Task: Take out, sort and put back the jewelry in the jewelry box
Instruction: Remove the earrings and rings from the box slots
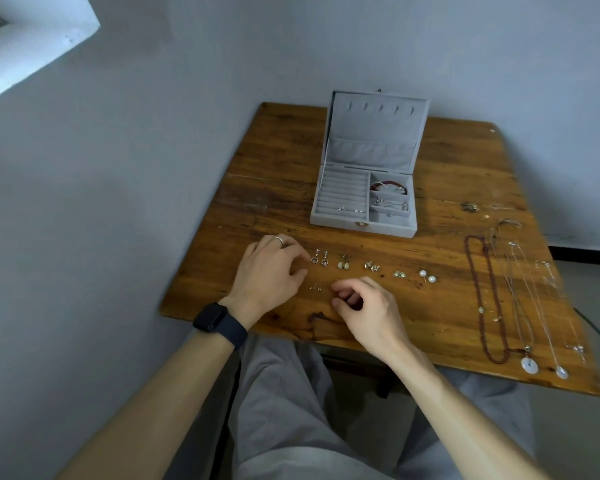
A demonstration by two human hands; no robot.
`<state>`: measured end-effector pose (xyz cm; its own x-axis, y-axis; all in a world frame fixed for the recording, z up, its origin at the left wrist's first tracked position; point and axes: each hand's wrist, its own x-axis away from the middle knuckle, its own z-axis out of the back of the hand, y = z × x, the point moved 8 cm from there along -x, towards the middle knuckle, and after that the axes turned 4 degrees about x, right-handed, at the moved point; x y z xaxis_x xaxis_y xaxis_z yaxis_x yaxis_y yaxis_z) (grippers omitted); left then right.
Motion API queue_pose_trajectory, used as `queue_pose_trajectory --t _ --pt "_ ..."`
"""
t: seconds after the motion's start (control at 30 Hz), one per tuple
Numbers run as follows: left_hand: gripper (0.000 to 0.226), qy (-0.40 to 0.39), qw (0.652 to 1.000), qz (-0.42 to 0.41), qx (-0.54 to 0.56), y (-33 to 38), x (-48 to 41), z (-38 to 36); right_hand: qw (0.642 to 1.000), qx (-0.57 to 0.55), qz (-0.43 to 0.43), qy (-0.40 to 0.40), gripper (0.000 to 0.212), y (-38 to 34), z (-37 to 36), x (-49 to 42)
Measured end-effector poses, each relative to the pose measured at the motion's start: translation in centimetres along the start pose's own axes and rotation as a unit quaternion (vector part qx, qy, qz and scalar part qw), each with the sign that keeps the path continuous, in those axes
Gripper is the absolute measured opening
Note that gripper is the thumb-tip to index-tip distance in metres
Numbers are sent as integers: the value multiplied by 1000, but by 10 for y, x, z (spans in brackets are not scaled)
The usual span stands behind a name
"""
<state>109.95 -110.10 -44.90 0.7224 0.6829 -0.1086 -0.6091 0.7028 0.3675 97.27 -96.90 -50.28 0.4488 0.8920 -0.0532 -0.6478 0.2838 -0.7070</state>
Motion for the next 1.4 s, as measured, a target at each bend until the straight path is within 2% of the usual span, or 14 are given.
queue_pose_trajectory --t 0.13,0.3,0.5,0.63,0.77,0.9,1.2,1.4 --pt "24 31 999 -5 24 3 -18 11 999 -43 -12 0 21 6 17 2" --pt "26 52 998 -19 34 15 -55 10 997 -46 13 56 19 4 59 -24" --pt "33 31 999 17 3 25 -110 -1 991 25 27 125 15 7 95 -94" --pt "35 -4 999 36 -32 20 -115 -14 989 122 37 80 18 8 72 -117" --pt "28 -3 999 27 -38 21 -109 -24 980 189 50 35 29 4 50 -124" --pt "23 4 999 38 -34 11 -136 -25 976 211 63 -3 30 1 38 -162" --pt "22 2 999 26 -41 24 -148 -21 961 266 74 8 22 -8 47 -175" --pt "24 5 999 39 -31 22 -146 -22 964 262 43 -24 26 -7 45 -181"
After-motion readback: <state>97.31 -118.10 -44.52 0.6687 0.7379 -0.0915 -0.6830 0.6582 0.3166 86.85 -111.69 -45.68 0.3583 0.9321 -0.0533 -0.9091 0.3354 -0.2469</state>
